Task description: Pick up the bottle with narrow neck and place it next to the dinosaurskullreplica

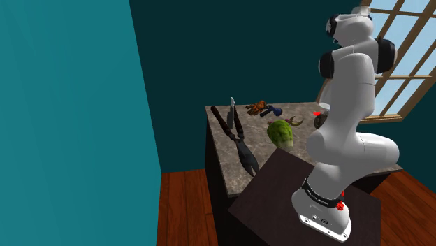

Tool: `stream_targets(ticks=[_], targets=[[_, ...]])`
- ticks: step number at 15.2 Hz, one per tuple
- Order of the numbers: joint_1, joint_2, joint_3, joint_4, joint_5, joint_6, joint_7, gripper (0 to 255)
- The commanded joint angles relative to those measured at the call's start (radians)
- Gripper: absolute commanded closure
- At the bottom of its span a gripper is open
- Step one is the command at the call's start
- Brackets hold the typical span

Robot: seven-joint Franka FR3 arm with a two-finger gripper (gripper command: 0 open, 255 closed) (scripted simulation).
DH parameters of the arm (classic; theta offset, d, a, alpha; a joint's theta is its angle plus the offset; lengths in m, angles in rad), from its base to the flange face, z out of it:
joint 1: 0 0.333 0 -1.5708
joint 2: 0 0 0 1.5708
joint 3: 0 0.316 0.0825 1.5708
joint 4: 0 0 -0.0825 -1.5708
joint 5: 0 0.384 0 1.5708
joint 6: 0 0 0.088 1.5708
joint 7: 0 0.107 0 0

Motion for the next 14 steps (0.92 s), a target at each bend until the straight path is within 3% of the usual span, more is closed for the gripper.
stream_targets(ticks=[1,14], targets=[[0.017,-0.011,-0.003,-0.049,-0.004,0.036,-0.001,255],[0.076,-0.028,-0.004,-0.269,-0.007,0.226,-0.009,255]])
